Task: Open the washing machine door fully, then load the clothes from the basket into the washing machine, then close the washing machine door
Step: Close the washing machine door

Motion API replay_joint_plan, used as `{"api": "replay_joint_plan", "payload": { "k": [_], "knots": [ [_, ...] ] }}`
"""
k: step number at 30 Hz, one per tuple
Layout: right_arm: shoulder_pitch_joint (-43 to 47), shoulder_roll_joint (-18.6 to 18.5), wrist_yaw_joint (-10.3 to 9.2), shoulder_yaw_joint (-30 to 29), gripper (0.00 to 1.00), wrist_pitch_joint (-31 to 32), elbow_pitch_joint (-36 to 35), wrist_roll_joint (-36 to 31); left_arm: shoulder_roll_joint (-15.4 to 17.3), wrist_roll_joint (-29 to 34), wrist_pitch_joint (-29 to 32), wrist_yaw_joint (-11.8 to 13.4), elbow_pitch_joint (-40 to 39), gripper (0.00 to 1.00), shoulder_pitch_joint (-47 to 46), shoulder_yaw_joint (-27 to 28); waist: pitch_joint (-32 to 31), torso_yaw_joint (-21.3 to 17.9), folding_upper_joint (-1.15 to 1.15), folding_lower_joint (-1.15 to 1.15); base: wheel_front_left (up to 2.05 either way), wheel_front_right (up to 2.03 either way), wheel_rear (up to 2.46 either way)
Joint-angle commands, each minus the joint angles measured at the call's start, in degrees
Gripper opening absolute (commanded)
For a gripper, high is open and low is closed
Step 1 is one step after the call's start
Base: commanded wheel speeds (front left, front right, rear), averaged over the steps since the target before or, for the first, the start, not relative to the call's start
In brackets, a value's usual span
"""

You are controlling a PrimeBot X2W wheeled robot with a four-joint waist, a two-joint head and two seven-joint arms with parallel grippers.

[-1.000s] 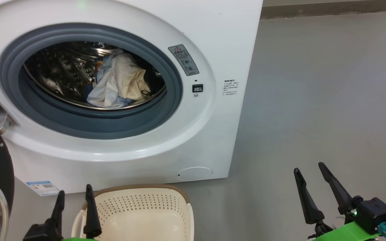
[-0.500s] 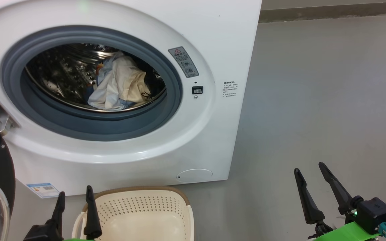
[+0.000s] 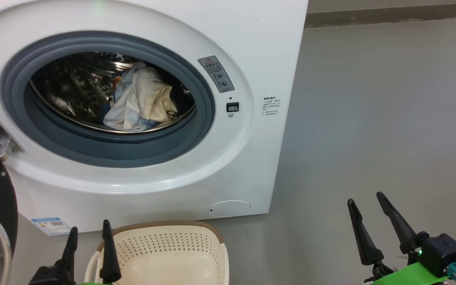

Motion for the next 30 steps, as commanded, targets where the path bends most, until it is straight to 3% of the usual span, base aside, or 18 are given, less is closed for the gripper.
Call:
{"api": "replay_joint_plan", "payload": {
  "k": [1,10,30],
  "knots": [
    [-0.11,-0.78,0.09,1.48,1.0,-0.27,-1.23,0.43,0.71,0.39,-0.37,0.41,-1.36,1.0,-0.4,1.74,-0.08,-0.01,0.0,0.0,0.0,0.0,0.0],
    [0.1,-0.77,0.09,1.49,1.0,-0.27,-1.45,0.51,0.71,0.84,-0.37,0.58,-1.36,1.0,-0.27,1.7,-0.14,0.07,0.0,0.0,-0.39,0.39,0.0],
    [-0.11,-0.74,0.09,1.35,1.0,-0.27,-1.37,0.47,0.71,0.96,-0.37,0.85,-1.44,1.0,-0.58,1.81,0.26,0.23,0.0,0.0,-1.21,1.21,0.0]
  ]
}}
